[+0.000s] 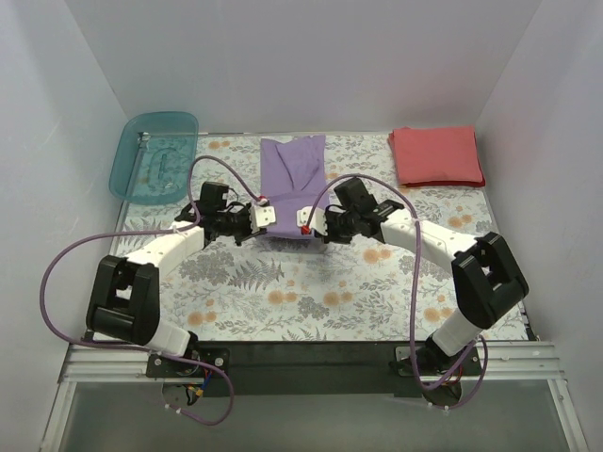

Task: Fold and stack the t-shirts
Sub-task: Fold the tshirt

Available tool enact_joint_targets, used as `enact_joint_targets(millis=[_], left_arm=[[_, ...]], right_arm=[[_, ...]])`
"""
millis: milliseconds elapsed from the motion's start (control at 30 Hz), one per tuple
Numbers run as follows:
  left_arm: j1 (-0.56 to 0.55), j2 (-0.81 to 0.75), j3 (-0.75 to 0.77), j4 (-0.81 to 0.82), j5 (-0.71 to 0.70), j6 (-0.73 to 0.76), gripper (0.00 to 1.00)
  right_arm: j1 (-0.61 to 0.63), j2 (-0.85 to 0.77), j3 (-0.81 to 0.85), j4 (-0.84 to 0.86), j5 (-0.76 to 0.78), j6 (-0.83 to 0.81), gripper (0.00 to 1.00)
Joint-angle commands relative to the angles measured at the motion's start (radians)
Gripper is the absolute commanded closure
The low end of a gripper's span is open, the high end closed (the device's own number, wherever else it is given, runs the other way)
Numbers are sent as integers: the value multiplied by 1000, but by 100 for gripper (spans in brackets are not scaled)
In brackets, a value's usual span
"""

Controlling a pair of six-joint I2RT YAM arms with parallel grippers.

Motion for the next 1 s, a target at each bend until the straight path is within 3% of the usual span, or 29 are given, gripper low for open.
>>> enact_joint_targets(millis=[0,200,433,533,667,800,967], left_arm=[[20,-66,102,-77,35,-27,100],[32,-105,172,-155,37,-25,100],[14,-231,135,-344,115,39,100],[-1,-311,115,-463,135,58,100],[-9,-407,140,-594,167,-2,100],[-9,-385,228,-596,125,-76,100],[22,-236,296,-427,85,-109,100]], right_arm=[[-30,-55,86,-131,-47,17,99],[-61,-80,206,-222,-58,-15,99],[-43,-189,144,-351,-110,-18,99],[28,-281,83,-407,-120,9,99],[43,-339,104,-472,-148,89,99],[39,-315,208,-503,-137,83,99],[-84,-142,330,-506,-179,-4,99]])
